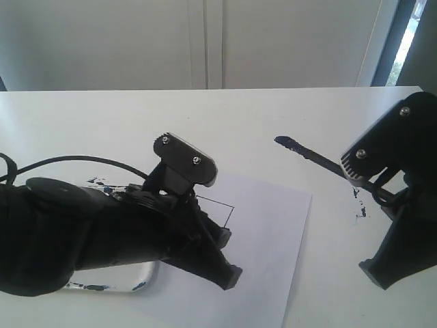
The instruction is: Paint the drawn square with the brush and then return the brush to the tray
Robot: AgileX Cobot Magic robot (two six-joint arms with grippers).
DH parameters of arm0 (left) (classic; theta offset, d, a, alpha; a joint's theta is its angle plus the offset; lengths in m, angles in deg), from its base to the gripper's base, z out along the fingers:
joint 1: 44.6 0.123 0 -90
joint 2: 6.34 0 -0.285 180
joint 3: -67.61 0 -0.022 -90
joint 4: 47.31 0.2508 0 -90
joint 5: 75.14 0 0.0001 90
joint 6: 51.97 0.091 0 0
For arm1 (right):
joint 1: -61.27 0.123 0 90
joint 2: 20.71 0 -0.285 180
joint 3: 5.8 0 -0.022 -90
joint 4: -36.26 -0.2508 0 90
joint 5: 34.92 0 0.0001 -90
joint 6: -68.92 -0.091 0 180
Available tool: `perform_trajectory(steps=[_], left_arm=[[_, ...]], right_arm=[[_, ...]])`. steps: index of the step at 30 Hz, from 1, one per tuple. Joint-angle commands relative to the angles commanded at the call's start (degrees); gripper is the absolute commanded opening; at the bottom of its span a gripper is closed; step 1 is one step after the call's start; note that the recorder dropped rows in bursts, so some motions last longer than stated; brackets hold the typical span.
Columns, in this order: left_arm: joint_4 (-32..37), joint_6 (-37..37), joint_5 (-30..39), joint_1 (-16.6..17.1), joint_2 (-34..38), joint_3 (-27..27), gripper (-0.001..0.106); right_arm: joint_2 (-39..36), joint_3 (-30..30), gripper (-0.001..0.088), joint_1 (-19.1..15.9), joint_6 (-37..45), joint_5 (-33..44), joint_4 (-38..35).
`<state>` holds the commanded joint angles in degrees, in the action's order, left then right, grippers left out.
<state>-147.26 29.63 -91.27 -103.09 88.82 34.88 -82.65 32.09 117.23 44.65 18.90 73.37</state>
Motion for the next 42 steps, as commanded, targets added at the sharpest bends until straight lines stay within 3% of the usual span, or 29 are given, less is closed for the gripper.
perform_trajectory(steps=[4,6,11,20,38,42], left_arm=[[0.0,-0.9,-4.5,-1.7,0.7,-0.8,0.048],[0.0,-4.7,-4.8,-1.7,0.7,-2.0,0.049],[0.0,-14.9,-1.5,-1.7,0.7,-4.7,0.052],[0.0,-20.1,-0.2,-1.6,0.8,-5.8,0.052],[0.0,-18.5,0.8,-1.6,10.9,-5.8,0.052],[0.0,-14.5,1.8,-1.6,11.3,-5.8,0.052]], right_arm=[[0.0,0.0,0.0,0.0,0.0,0.0,-0.2],[0.0,0.0,0.0,0.0,0.0,0.0,-0.2],[0.0,0.0,0.0,0.0,0.0,-0.1,-0.4],[0.0,0.0,0.0,0.0,0.0,-0.2,-0.7],[0.0,0.0,0.0,0.0,0.0,-0.2,-1.1],[0.0,0.0,0.0,0.0,0.0,-0.3,-1.2]])
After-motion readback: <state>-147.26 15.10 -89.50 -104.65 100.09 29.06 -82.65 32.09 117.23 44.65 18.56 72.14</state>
